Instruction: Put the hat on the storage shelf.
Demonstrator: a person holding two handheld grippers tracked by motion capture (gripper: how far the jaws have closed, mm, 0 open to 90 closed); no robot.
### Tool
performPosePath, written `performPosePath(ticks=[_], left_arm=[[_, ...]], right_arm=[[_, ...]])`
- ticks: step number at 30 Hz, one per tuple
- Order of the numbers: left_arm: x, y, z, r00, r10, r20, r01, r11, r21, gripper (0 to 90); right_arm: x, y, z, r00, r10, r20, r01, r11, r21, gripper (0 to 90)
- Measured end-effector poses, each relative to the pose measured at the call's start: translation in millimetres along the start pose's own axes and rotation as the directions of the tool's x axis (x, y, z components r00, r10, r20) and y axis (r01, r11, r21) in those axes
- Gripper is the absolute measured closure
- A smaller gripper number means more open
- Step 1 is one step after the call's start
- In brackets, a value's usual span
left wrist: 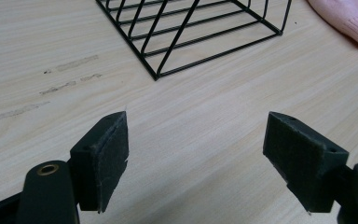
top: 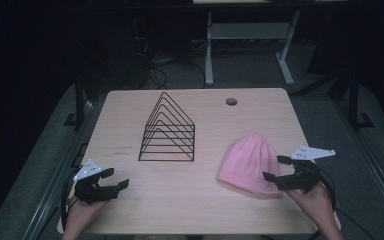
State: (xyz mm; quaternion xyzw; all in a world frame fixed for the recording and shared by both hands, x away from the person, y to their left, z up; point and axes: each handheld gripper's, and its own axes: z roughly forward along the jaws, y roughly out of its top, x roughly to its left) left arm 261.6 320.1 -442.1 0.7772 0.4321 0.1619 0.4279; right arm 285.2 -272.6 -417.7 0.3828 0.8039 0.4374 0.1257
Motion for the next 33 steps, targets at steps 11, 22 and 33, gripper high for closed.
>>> performPosePath(ticks=[11,22,33], left_arm=[[1.1,1.4,0.0,0.9999,-0.013,0.005,0.013,0.9999,-0.008,21.9],[1.7,1.4,2.0,0.9998,-0.014,0.013,0.014,0.9999,-0.009,21.9],[0.4,2.6,4.0,0.9998,-0.008,0.017,0.008,1.0000,-0.005,21.9]], right_arm=[[-29.9,34.0,16.6,0.9997,0.018,0.016,-0.019,0.998,0.065,15.2],[-61.6,49.6,41.9,0.9964,0.081,0.028,-0.083,0.988,0.127,16.7],[-76.4,65.6,67.8,0.9906,0.136,0.009,-0.136,0.977,0.162,22.8]])
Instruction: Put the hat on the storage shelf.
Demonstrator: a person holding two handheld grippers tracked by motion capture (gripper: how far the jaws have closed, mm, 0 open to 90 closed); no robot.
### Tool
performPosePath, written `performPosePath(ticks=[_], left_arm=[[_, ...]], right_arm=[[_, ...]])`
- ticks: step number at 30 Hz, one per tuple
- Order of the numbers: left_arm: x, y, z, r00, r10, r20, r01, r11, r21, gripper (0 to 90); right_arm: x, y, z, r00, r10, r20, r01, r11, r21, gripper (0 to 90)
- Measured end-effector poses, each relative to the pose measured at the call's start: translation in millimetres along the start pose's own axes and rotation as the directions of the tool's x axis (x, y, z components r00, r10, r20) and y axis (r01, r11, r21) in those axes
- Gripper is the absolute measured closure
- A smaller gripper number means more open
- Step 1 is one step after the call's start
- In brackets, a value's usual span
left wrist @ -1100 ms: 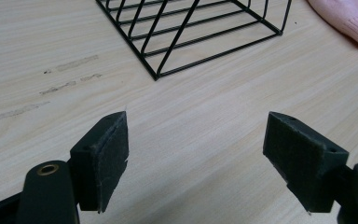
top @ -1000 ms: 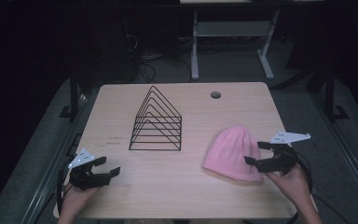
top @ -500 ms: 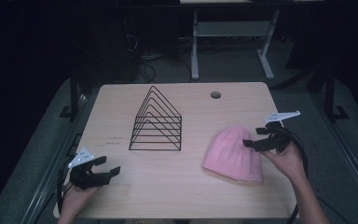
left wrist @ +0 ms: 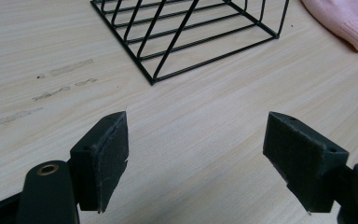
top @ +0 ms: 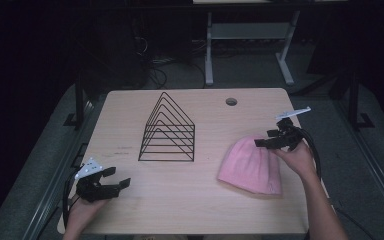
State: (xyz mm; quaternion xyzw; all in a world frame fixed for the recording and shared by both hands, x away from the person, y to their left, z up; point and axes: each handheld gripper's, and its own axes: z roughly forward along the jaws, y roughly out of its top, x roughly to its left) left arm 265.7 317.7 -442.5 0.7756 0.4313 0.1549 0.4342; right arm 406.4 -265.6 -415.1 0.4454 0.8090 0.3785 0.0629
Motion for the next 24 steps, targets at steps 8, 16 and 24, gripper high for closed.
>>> performPosePath(ticks=[8,16,24], left_arm=[[2.5,0.1,-0.7,1.0000,-0.001,-0.005,0.001,1.0000,-0.005,21.9],[2.2,0.4,0.0,1.0000,0.003,0.001,-0.003,1.0000,-0.004,21.9],[2.4,0.4,0.7,1.0000,0.005,0.002,-0.005,1.0000,0.000,21.9]], right_arm=[[-8.4,-1.1,17.1,0.9996,-0.006,0.028,0.005,0.999,0.046,34.2],[-20.9,-7.4,26.7,0.9986,0.049,0.018,-0.050,0.996,0.067,36.0],[-24.0,-9.6,33.8,0.9977,0.067,0.004,-0.067,0.995,0.069,42.3]])
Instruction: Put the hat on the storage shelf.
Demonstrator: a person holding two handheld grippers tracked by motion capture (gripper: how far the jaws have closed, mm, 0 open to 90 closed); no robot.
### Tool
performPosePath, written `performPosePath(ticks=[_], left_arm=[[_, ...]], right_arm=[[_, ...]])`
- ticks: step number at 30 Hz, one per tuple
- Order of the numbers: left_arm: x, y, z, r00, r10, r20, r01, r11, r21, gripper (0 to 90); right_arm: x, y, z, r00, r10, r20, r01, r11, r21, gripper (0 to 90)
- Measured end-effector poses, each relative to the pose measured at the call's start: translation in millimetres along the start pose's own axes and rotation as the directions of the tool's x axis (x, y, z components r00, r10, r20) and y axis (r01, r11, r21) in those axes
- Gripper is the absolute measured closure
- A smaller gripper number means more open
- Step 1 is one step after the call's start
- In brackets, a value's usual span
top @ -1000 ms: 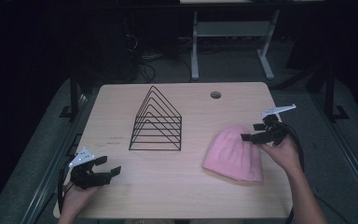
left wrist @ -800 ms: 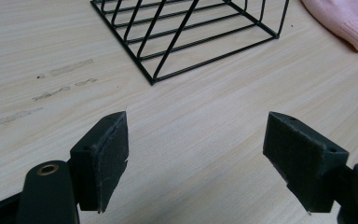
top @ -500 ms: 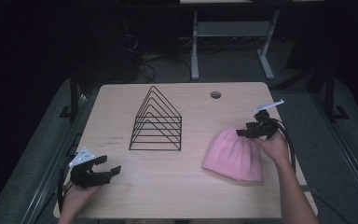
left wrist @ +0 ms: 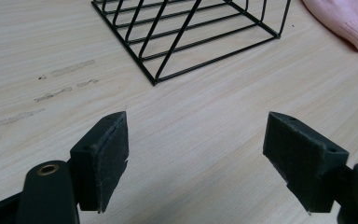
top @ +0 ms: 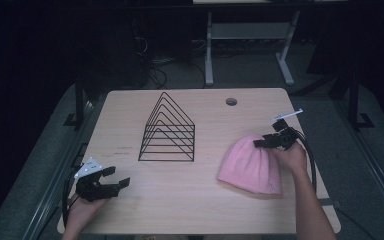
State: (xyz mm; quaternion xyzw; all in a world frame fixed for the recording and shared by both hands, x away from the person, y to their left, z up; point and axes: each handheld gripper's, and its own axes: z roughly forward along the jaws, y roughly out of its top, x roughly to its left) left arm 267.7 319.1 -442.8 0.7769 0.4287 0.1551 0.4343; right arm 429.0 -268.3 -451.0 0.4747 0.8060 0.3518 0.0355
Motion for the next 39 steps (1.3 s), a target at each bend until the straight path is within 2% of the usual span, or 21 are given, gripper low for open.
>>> performPosePath(ticks=[1,7,9,10,18,20,29,39], left_arm=[[-0.4,0.2,-0.1,1.0000,0.000,0.003,0.000,1.0000,-0.001,21.9],[-1.9,0.6,0.6,0.9999,0.002,0.011,-0.002,1.0000,-0.001,21.9],[-1.7,0.5,0.9,1.0000,0.004,0.009,-0.004,1.0000,0.000,21.9],[-1.3,0.4,0.7,1.0000,0.000,0.009,0.000,1.0000,-0.001,21.9],[-1.8,0.7,1.0,1.0000,0.002,0.009,-0.002,1.0000,-0.001,21.9],[-1.5,0.6,1.2,0.9999,0.011,0.008,-0.011,0.9999,0.002,21.9],[-0.3,0.1,-0.2,1.0000,0.003,0.000,-0.003,1.0000,-0.003,21.9],[-0.3,-0.5,0.0,1.0000,0.005,0.000,-0.005,1.0000,0.003,21.9]], right_arm=[[-0.7,-0.3,1.6,1.0000,-0.002,-0.005,0.002,1.000,0.010,45.6],[-3.9,-1.4,5.9,0.9998,0.019,-0.005,-0.019,1.000,0.022,46.8],[-3.0,-1.3,7.1,0.9999,0.016,-0.004,-0.016,0.999,0.028,47.7],[-1.4,-1.4,10.4,1.0000,-0.006,0.004,0.006,0.999,0.049,50.0],[-2.6,-1.8,11.2,0.9999,0.003,-0.013,-0.002,0.999,0.052,57.4],[-3.3,-2.4,11.5,0.9998,0.004,-0.021,-0.003,0.999,0.048,60.0],[-2.9,-3.3,8.0,0.9984,0.028,-0.049,-0.027,0.999,0.029,72.6],[2.9,-1.8,-3.2,0.9971,0.031,-0.069,-0.031,1.000,0.000,77.0]])
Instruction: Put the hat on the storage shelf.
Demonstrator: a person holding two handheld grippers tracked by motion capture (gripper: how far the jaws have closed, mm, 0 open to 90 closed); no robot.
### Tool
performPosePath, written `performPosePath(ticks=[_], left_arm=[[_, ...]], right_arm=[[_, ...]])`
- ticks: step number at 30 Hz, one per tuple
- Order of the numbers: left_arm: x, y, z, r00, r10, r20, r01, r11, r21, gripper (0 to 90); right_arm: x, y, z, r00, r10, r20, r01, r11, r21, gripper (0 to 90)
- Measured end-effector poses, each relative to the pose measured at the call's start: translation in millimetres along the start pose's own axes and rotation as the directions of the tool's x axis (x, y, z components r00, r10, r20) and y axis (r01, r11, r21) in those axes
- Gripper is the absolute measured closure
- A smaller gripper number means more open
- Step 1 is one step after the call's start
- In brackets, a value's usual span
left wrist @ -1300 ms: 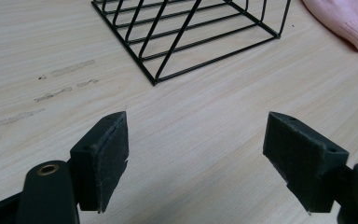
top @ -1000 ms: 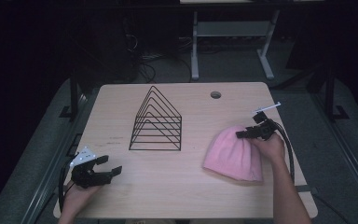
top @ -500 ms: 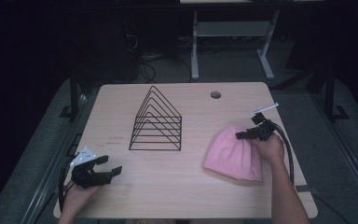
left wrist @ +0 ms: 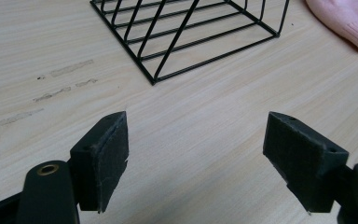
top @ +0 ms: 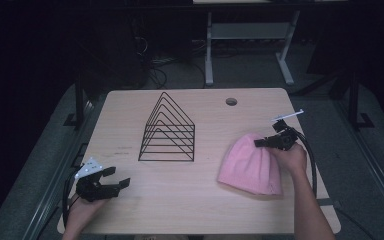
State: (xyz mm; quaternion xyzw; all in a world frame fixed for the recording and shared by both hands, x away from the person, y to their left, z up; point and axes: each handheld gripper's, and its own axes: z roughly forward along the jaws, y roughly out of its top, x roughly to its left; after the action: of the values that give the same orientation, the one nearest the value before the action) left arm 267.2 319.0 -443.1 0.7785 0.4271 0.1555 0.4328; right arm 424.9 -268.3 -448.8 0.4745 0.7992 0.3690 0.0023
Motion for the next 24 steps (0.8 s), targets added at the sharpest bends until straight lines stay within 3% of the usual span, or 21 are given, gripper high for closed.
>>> performPosePath(ticks=[7,14,20,24], left_arm=[[-0.9,-0.1,-0.5,1.0000,-0.003,0.001,0.003,1.0000,0.000,21.9],[-1.5,0.0,0.0,1.0000,0.004,0.004,-0.004,1.0000,0.003,21.9],[-2.4,0.0,0.8,0.9999,0.000,0.010,0.000,1.0000,0.002,21.9],[-2.9,0.4,1.7,0.9999,0.003,0.014,-0.003,1.0000,0.006,22.0]], right_arm=[[12.1,3.3,-11.5,0.9995,-0.006,-0.030,0.005,0.999,-0.045,77.6],[30.2,5.8,-23.5,0.9983,-0.044,-0.038,0.042,0.997,-0.066,78.1],[56.8,9.4,-45.1,0.9909,-0.129,-0.039,0.123,0.986,-0.116,78.4],[65.8,9.9,-54.0,0.9854,-0.167,-0.031,0.162,0.978,-0.131,78.7]])
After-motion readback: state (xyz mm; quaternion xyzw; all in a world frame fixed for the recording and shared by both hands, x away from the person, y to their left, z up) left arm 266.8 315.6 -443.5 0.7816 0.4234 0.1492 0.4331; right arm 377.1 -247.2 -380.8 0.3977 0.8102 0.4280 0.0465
